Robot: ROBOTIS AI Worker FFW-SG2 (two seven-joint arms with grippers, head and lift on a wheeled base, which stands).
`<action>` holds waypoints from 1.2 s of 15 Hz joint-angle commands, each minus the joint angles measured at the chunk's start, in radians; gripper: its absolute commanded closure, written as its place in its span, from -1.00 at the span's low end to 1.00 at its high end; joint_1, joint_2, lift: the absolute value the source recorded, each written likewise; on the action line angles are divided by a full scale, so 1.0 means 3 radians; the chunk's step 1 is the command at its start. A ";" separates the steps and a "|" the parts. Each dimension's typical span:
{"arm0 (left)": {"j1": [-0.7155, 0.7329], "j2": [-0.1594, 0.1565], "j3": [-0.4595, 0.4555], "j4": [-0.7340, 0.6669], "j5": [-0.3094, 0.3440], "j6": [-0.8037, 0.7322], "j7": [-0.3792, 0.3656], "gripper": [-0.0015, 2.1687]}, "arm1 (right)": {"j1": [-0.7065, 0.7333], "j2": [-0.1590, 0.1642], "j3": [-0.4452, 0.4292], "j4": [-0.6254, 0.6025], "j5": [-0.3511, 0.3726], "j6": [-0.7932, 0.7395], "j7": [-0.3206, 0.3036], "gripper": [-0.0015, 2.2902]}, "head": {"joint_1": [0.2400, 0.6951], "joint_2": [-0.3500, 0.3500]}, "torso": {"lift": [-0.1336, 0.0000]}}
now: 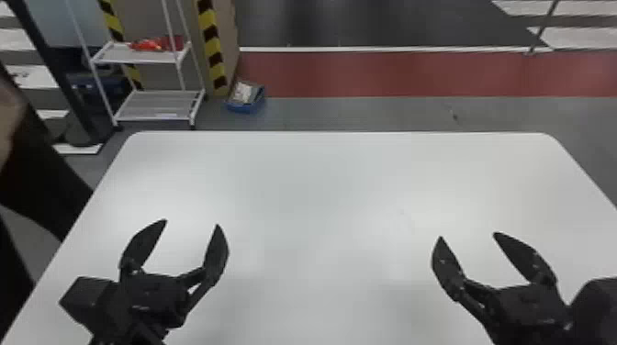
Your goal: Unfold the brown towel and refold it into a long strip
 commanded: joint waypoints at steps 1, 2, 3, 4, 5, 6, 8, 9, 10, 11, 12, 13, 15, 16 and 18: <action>0.0000 -0.0004 0.0000 -0.0001 -0.0005 0.0009 0.0000 -0.91 | -0.0005 0.0003 0.0000 0.0000 0.0000 0.0000 0.0000 -0.92 | 1.00 0.04 | -0.85; 0.0000 0.0001 0.0000 -0.0001 -0.0005 -0.0001 0.0000 -0.91 | -0.0010 0.0003 0.0000 0.0000 0.0000 0.0000 0.0000 -0.93 | 1.00 0.04 | -0.85; 0.0000 -0.0004 0.0000 -0.0001 -0.0005 0.0009 0.0000 -0.91 | -0.0010 0.0003 0.0000 0.0000 -0.0005 0.0000 0.0000 -0.93 | 1.00 0.04 | -0.85; 0.0000 -0.0004 0.0000 -0.0001 -0.0005 -0.0001 0.0000 -0.91 | -0.0010 0.0003 0.0000 0.0005 -0.0005 0.0000 0.0000 -0.93 | 1.00 0.04 | -0.85; -0.0005 -0.0004 0.0000 -0.0001 -0.0005 0.0009 0.0000 -0.91 | -0.0015 0.0003 0.0000 0.0005 -0.0010 0.0000 0.0000 -0.93 | 1.00 0.04 | -0.85; -0.0005 -0.0004 0.0000 0.0004 -0.0005 0.0009 0.0000 -0.91 | -0.0020 0.0003 0.0000 0.0015 -0.0010 0.0000 0.0000 -0.93 | 1.00 0.04 | -0.85; -0.0010 0.0001 0.0000 0.0009 -0.0005 0.0009 0.0000 -0.91 | -0.0025 0.0003 0.0000 0.0020 -0.0005 0.0000 0.0000 -0.92 | 1.00 0.04 | -0.85; -0.0010 0.0001 0.0000 0.0009 -0.0005 -0.0001 0.0000 -0.91 | -0.0031 0.0003 0.0000 0.0020 -0.0010 0.0000 0.0000 -0.92 | 1.00 0.04 | -0.85; -0.0015 0.0001 0.0000 0.0015 0.0000 -0.0001 0.0000 -0.91 | -0.0031 0.0003 0.0000 0.0020 -0.0005 0.0000 0.0000 -0.92 | 1.00 0.04 | -0.85; -0.0015 0.0001 0.0000 0.0020 0.0000 0.0009 0.0000 -0.91 | -0.0031 0.0003 0.0000 0.0020 -0.0005 0.0000 0.0000 -0.92 | 1.00 0.04 | -0.85; -0.0015 0.0001 0.0000 0.0020 0.0000 0.0009 0.0000 -0.91 | -0.0036 0.0003 0.0000 0.0026 -0.0005 0.0000 0.0000 -0.92 | 1.00 0.04 | -0.85; -0.0015 0.0001 0.0005 0.0020 0.0000 0.0009 0.0000 -0.91 | -0.0036 0.0003 0.0000 0.0026 -0.0005 0.0000 0.0000 -0.92 | 1.00 0.04 | -0.85; -0.0015 0.0001 0.0005 0.0025 0.0000 0.0009 0.0000 -0.91 | -0.0036 0.0003 0.0000 0.0031 -0.0005 0.0000 0.0000 -0.92 | 1.00 0.04 | -0.85; -0.0015 0.0001 0.0000 0.0025 0.0000 0.0009 0.0000 -0.91 | -0.0041 0.0003 0.0000 0.0036 -0.0005 0.0000 0.0000 -0.92 | 1.00 0.04 | -0.85; -0.0015 0.0001 0.0000 0.0025 0.0000 0.0009 0.0000 -0.91 | -0.0041 0.0003 0.0005 0.0041 -0.0005 0.0000 0.0000 -0.92 | 1.00 0.04 | -0.85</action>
